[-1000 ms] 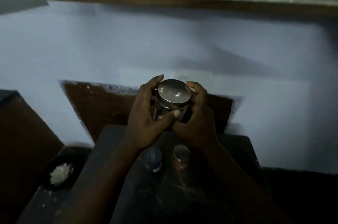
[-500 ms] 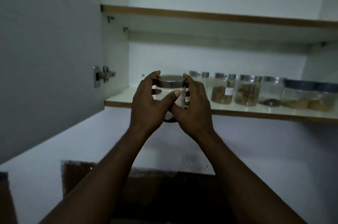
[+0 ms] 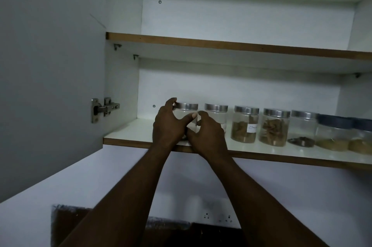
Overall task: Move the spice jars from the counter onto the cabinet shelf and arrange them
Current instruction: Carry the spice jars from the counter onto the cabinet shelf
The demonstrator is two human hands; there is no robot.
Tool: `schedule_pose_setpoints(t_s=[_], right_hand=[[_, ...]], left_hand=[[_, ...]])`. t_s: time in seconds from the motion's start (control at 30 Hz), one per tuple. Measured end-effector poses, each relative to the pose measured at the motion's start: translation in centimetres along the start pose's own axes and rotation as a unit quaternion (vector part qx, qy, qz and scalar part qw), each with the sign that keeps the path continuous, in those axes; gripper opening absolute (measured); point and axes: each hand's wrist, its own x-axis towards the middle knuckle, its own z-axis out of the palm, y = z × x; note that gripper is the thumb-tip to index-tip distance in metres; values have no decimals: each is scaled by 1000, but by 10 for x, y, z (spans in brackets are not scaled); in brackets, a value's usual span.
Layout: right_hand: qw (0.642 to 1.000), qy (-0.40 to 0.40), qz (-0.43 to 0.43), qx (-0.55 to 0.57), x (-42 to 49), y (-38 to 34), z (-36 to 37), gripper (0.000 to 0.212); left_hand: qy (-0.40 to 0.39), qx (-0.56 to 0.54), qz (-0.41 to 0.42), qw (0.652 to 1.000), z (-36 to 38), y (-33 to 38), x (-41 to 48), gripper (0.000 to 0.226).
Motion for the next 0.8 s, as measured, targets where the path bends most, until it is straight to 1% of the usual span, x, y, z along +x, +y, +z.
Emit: schedule_pose_setpoints(t_s=[0.1,0.3,0.33,0.4,0.47,0.53,0.6,0.7,0.77,0.8], right_hand=[[1000,-6,15,-19,5,4,6,69],[998,8,38,-39,7,4,8,74],[998,11,39,-37,6,3,8,75],[999,13,42,-24,5,2,7,75],[999,20,38,-13,3,3,4,73],[999,23,24,6,1,5,0,68],[999,31,-4,44,-2,5,-6,55],[988,71,-72,114,-23,6,-14,34],[976,99,-115,157,-53,12,-12,27],[974,99,-126,163,-73,19,-8,26]], left_hand=[[-8,11,-2,1000,9,-5,2,86],[-55,3,-22,998,12,-11,11,82],[-60,9,-29,998,12,-11,10,85],[-60,19,-51,997,10,-8,6,97],[-34,27,-60,997,7,-3,-1,102],[2,29,-51,998,3,1,-11,92],[28,39,-25,999,-2,5,-24,75],[58,48,64,995,-11,9,-55,61],[80,50,116,989,-15,5,-86,50],[82,56,126,987,-16,-2,-105,43]])
